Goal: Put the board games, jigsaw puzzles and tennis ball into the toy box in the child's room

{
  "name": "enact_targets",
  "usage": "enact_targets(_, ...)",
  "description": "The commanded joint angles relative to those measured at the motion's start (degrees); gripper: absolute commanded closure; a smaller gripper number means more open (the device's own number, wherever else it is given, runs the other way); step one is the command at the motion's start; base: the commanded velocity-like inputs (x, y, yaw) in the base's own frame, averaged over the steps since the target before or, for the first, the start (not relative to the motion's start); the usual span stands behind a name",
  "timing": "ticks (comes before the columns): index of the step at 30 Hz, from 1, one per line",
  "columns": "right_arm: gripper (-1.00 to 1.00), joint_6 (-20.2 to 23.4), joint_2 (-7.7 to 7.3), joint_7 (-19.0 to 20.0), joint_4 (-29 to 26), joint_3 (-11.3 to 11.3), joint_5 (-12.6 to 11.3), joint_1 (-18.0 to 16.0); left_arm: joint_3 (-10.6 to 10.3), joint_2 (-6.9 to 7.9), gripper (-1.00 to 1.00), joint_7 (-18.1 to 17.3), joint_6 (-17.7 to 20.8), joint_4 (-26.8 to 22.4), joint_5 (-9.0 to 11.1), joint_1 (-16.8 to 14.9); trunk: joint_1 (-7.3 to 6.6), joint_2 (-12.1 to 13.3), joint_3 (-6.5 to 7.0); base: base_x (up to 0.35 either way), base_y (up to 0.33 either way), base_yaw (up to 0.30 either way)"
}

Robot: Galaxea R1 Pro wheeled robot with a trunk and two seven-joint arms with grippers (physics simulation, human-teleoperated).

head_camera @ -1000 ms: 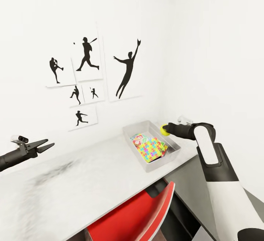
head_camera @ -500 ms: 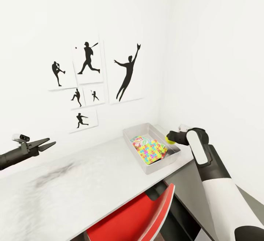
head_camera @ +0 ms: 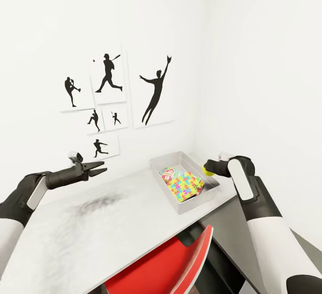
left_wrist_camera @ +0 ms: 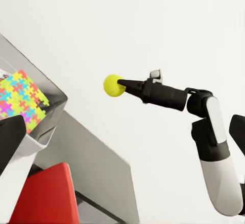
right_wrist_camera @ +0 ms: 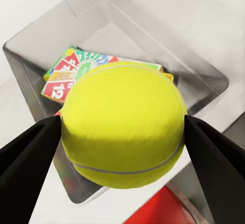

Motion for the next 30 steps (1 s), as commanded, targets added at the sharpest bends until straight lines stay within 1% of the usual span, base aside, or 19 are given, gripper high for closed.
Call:
enact_targets(1, 1.0, 0.07, -0.03, -0.62, -0.04, 0.14, -0.58, -0.14, -0.01, -0.27, -1.0, 0.84, 0.72, -0.16, 0.19, -0.07, 0.04, -0.12, -0.12, 0.0, 0.0, 0.0)
enact_targets(3, 1.0, 0.01, -0.15, -0.72, 0.08, 0.14, -0.6, -0.3, 0.01, -0.58, -1.0, 1.95, 0.79, -0.32, 0.14, -0.09, 0.04, -0.12, -0.12, 0.0, 0.0, 0.0)
enact_targets(8, 1.0, -0.18, -0.32, -0.77, 1.85, 0.06, -0.6, -0.47, 0.02, -0.71, -1.0, 2.34, 0.25, -0.4, 0.04, -0.1, 0.04, -0.12, -0.17, 0.0, 0.0, 0.0)
enact_targets(11, 1.0, -1.79, -0.34, -0.72, 2.61, 0.1, -0.6, -0.49, 0.15, -0.69, -1.0, 2.16, 0.04, -0.4, 0.07, -0.09, 0.04, -0.12, -0.38, 0.0, 0.0, 0.0)
enact_targets(12, 1.0, -2.7, -0.32, -0.71, 3.39, 0.12, -0.61, -0.53, 0.2, -0.67, -1.0, 2.09, 0.0, -0.41, 0.12, -0.07, 0.04, -0.12, -0.47, 0.0, 0.0, 0.0)
enact_targets(15, 1.0, -3.5, -0.04, -0.72, 5.68, 0.13, -0.55, -0.6, 0.21, -0.65, -1.0, 1.97, -0.09, -0.42, 0.18, -0.09, 0.04, -0.12, -0.74, 0.0, 0.0, 0.0)
enact_targets(19, 1.0, -3.77, 0.1, -0.71, 6.93, 0.13, -0.5, -2.35, 0.22, -0.64, -1.0, 1.93, -0.12, -0.46, 0.28, -0.04, 0.04, -0.12, -1.11, 0.0, 0.0, 0.0)
enact_targets(24, 1.0, -3.77, -0.27, -0.7, 9.44, 0.18, -0.41, -4.8, 0.22, -0.64, -1.0, 1.93, -0.12, -0.49, 0.37, -0.02, 0.04, -0.12, -1.58, 0.0, 0.0, 0.0)
enact_targets(26, 1.0, -3.79, -0.19, -0.72, 10.08, 0.15, 0.43, -5.46, 0.22, -0.64, -1.0, 1.93, -0.12, -0.49, 0.37, -0.02, 0.04, -0.12, -1.77, 0.0, 0.0, 0.0)
enact_targets(27, 1.0, -3.78, -0.1, -0.72, 10.43, 0.13, 1.36, -5.68, 0.22, -0.64, -1.0, 1.93, -0.12, -0.49, 0.37, -0.01, 0.04, -0.12, -1.87, 0.0, 0.0, 0.0)
enact_targets(28, 1.0, -3.78, 0.09, -0.71, 11.13, 0.09, 3.24, -6.23, 0.22, -0.64, -1.0, 1.93, -0.12, -0.49, 0.37, -0.01, 0.04, -0.12, -1.96, 0.0, 0.0, 0.0)
enact_targets(30, 1.0, -3.79, 0.3, -0.65, 12.38, 0.05, 5.84, -7.26, 0.22, -0.64, -1.0, 1.93, -0.12, -0.49, 0.38, -0.01, 0.04, -0.12, -2.15, 0.0, 0.0, 0.0)
